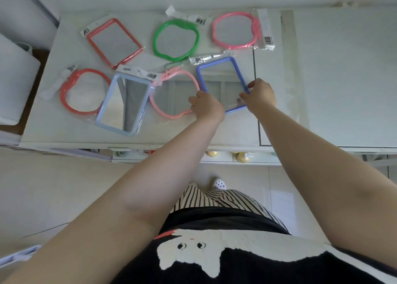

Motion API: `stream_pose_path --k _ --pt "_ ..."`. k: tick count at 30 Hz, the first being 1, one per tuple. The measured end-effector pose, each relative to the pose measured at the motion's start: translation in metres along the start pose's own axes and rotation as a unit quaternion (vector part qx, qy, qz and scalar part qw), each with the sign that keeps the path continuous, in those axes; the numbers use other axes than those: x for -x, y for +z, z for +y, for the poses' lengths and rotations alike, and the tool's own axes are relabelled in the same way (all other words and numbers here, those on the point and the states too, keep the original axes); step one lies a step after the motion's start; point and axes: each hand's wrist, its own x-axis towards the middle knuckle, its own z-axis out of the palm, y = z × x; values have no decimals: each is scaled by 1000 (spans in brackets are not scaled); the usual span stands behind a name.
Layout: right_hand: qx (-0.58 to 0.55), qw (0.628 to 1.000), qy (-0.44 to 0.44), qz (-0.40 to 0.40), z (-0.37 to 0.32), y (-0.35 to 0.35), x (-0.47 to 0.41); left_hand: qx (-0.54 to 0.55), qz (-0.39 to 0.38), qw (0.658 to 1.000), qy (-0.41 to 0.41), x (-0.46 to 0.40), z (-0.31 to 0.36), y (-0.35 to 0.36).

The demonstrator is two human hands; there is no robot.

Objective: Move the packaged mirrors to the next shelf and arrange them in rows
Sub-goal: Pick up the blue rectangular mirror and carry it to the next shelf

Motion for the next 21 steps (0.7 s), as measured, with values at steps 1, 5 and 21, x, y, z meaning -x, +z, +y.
stream_pose_path --k 1,5,21 --pt "-13 1000 1 -4 1 0 1 4 0 1000 -7 1 0 2" --pt "-69 997 20 -11 5 -7 2 79 7 997 -22 2 -2 0" --pt "-397 916 44 -22 42 -55 79 393 -135 908 -42 55 -18 -31"
